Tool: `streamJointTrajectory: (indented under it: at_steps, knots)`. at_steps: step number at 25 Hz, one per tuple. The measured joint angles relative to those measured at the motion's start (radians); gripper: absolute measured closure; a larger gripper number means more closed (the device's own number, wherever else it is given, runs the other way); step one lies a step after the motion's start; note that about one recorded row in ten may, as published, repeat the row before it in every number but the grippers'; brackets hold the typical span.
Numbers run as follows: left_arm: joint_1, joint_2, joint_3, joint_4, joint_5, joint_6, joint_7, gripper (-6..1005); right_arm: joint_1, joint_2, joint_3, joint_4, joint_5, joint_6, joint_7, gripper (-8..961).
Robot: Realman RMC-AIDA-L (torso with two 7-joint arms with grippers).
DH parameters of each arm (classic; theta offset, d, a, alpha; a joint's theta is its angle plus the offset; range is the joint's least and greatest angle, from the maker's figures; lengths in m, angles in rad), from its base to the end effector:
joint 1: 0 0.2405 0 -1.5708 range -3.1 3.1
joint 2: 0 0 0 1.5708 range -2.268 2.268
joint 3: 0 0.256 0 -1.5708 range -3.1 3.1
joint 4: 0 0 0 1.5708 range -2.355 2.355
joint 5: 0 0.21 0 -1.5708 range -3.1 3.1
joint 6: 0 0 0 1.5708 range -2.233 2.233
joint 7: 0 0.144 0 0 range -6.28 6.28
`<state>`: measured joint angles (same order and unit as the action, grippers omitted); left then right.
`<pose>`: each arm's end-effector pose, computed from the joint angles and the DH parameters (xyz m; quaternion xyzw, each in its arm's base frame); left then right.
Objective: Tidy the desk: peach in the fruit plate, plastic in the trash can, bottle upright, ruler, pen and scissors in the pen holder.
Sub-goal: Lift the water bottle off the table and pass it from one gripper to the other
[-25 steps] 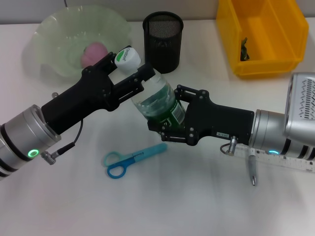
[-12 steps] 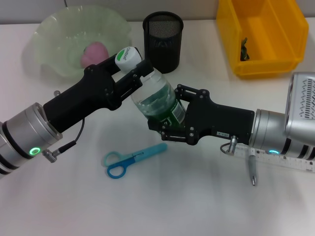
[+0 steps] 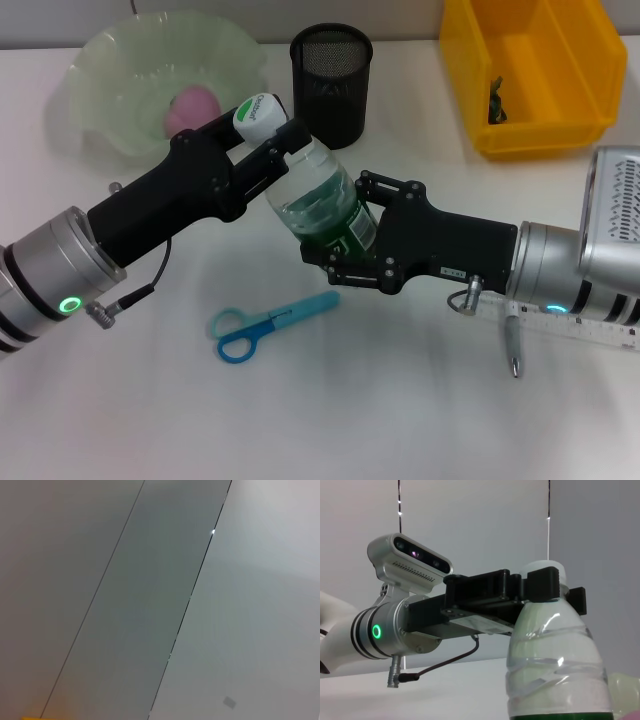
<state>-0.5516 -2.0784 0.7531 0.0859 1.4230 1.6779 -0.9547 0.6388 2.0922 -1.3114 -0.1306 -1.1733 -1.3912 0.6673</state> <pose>-0.2371 0.2975 -0.0379 -0.8200 -0.2212 -0.5019 0.1636 0.2252 0.3114 -0.0904 -0.9292 0.0626 0.3284 0.1576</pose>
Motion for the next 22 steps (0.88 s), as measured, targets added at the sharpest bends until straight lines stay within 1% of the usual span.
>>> streamJointTrajectory:
  at_steps: [22]
  knots:
    - [-0.005,0.0,-0.001,0.002,-0.005,0.0,-0.004,559,-0.002,0.0,0.006,-0.01,0.0,0.017,0.006,159]
